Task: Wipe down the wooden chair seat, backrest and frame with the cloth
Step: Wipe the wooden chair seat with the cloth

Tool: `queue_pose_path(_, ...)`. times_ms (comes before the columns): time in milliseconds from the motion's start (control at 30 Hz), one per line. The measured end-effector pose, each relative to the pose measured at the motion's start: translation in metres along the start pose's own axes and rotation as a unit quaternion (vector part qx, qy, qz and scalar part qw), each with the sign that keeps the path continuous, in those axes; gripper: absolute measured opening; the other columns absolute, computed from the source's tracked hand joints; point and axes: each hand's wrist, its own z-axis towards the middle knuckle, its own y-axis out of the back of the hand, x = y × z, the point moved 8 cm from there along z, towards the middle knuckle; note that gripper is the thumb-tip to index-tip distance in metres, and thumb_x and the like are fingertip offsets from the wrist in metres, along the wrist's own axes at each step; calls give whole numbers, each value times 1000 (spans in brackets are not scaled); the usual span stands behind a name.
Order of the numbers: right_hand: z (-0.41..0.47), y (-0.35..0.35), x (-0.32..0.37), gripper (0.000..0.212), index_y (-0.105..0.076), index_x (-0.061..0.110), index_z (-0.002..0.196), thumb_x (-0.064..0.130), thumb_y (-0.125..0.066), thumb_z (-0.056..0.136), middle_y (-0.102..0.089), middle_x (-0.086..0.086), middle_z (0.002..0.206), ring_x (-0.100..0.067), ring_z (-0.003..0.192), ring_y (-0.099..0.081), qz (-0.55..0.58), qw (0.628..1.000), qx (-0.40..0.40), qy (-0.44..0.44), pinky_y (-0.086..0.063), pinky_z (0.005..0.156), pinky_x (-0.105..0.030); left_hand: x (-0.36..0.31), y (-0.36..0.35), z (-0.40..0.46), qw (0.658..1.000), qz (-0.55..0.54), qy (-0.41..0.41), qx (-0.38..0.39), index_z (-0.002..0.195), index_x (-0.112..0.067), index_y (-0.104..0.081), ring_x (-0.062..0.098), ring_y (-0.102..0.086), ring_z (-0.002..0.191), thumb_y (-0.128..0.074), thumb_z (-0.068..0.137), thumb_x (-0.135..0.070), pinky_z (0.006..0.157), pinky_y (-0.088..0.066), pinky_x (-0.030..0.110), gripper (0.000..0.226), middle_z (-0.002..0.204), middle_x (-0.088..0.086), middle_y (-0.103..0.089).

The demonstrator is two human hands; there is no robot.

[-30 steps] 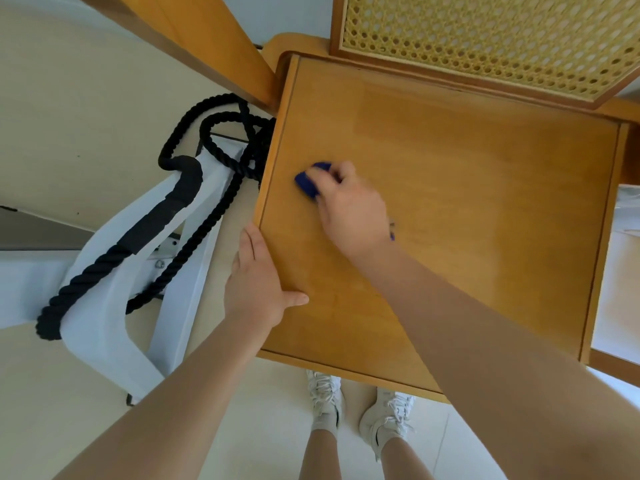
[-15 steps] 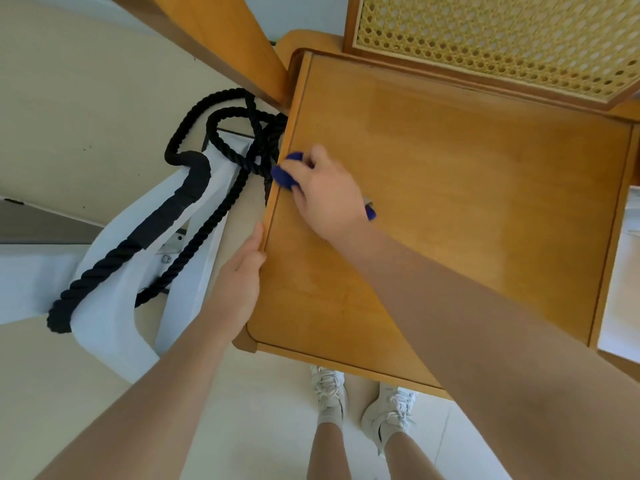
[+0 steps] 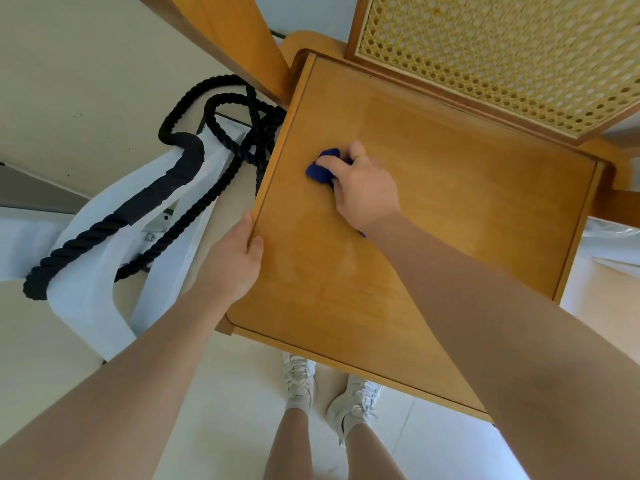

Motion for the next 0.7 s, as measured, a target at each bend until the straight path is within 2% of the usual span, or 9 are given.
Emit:
queue_pose_path(133,-55,-22,37,39,-63,17,111,1,-63,75,-55,-14,103,-33,67,-53,70,995,19,63,-45,44,-33,-3,-3,2,1000,6,7,-14,147,-12,-16,23,-35,131,-28,100,-19,104,-29,31,48,148,8,-32)
queue_pose_path(233,-96,-36,56,45,-66,19,106,2,-73,65,-59,-11,98,-30,62,-54,82,985,76,129,-43,40,-26,-5,-3,5,999,-1,24,-24,145,-12,-19,25,-43,121,-26,100,-16,94,-35,31,46,142,11,-38)
queue_pose_path(300,-106,-42,63,47,-64,20,111,3,-72,68,-57,-11,101,-30,65,-54,65,969,130,201,-44,41,-26,-2,-7,2,999,-10,41,-17,148,-18,-9,24,-48,111,-26,100,-19,89,-38,31,51,142,10,-38)
queue_pose_path(367,-92,-43,56,46,-53,25,125,9,-62,83,-50,-11,113,-29,76,-51,16,949,193,249,-49,49,-34,5,-10,0,998,-41,53,-12,148,-26,-2,15,-51,90,-26,99,-21,79,-41,29,55,139,9,-41)
queue_pose_path(433,-65,-35,37,42,-41,31,133,17,-48,94,-43,-10,120,-24,75,-42,-24,951,199,235,-44,54,-33,14,-8,1,994,-84,64,-13,147,-33,-8,5,-47,79,-27,99,-20,70,-39,22,53,142,3,-41)
queue_pose_path(500,-45,-23,25,41,-39,31,134,17,-44,96,-42,-11,122,-22,68,-37,-31,971,151,184,-39,52,-32,24,-1,4,988,-130,75,-19,145,-38,-18,3,-48,91,-29,99,-20,77,-39,18,51,147,-6,-33)
queue_pose_path(567,-52,-25,24,42,-42,27,133,13,-47,93,-43,-14,121,-23,65,-37,-3,990,100,99,-40,48,-32,29,1,4,986,-149,72,-10,143,-40,-21,8,-46,111,-30,99,-21,93,-36,23,49,148,-10,-30)
queue_pose_path(633,-77,-39,38,43,-50,20,127,9,-56,86,-49,-17,115,-23,60,-36,45,996,71,26,-39,42,-30,34,-3,-2,981,-183,67,-8,144,-38,-22,6,-40,115,-30,99,-20,95,-32,23,49,146,-11,-32)
queue_pose_path(700,-100,-51,60,44,-57,17,119,6,-65,78,-54,-17,107,-24,54,-40,80,994,65,18,-35,39,-25,43,-4,-12,971,-226,66,-32,143,-31,-30,6,-41,117,-28,99,-17,96,-33,23,47,139,-11,-39)
